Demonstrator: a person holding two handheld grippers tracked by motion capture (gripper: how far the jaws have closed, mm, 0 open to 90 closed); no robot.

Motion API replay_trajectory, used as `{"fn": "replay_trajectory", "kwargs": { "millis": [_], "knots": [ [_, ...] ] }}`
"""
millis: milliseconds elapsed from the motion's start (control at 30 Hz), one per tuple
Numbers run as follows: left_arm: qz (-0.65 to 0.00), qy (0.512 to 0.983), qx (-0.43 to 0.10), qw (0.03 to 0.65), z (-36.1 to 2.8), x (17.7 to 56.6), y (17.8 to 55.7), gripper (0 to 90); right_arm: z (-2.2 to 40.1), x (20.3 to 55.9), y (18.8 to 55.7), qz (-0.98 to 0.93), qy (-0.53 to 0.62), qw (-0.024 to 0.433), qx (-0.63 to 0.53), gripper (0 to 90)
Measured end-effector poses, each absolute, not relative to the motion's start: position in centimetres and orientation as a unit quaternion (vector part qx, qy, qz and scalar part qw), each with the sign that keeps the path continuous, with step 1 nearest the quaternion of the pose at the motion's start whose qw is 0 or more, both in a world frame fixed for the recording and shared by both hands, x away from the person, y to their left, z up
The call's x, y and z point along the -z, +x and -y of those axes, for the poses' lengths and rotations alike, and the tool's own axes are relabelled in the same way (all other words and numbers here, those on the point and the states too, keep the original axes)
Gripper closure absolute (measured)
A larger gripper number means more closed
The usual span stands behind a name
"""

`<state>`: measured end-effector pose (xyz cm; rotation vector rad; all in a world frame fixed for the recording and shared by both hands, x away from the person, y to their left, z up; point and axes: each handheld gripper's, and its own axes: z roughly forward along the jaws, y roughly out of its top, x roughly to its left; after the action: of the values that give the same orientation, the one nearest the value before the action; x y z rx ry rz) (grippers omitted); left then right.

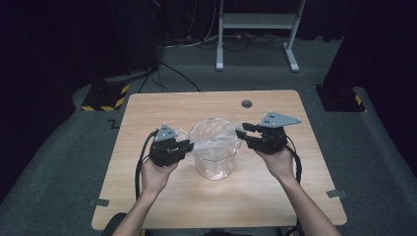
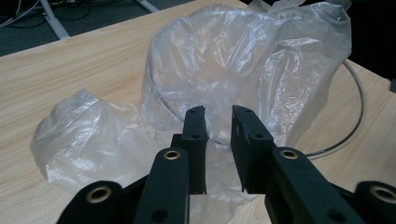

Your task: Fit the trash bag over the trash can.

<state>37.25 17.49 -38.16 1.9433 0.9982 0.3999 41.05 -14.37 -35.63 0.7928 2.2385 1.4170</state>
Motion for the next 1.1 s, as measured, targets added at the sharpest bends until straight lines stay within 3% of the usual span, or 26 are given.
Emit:
{"fn": "replay_trajectory", "kwargs": {
  "millis": [200, 400, 633, 1100],
  "knots": [
    [-0.402, 0.784, -0.164, 0.444, -17.5, 38.1, 36.9, 75.5, 12.9, 36.8, 41.6, -0.82, 0.28, 0.176, -0.468, 59.9],
    [-0.402, 0.785, -0.166, 0.441, -17.7, 38.0, 36.4, 76.2, 13.2, 37.6, 41.5, -0.831, 0.261, 0.168, -0.461, 90.0],
    [-0.4, 0.785, -0.16, 0.444, -17.6, 38.1, 36.0, 77.6, 14.6, 38.0, 40.5, -0.832, 0.26, 0.173, -0.459, 90.0],
    [-0.391, 0.792, -0.146, 0.445, -17.7, 39.5, 35.0, 84.3, 15.6, 39.7, 39.5, -0.844, 0.267, 0.141, -0.444, 90.0]
  ]
}}
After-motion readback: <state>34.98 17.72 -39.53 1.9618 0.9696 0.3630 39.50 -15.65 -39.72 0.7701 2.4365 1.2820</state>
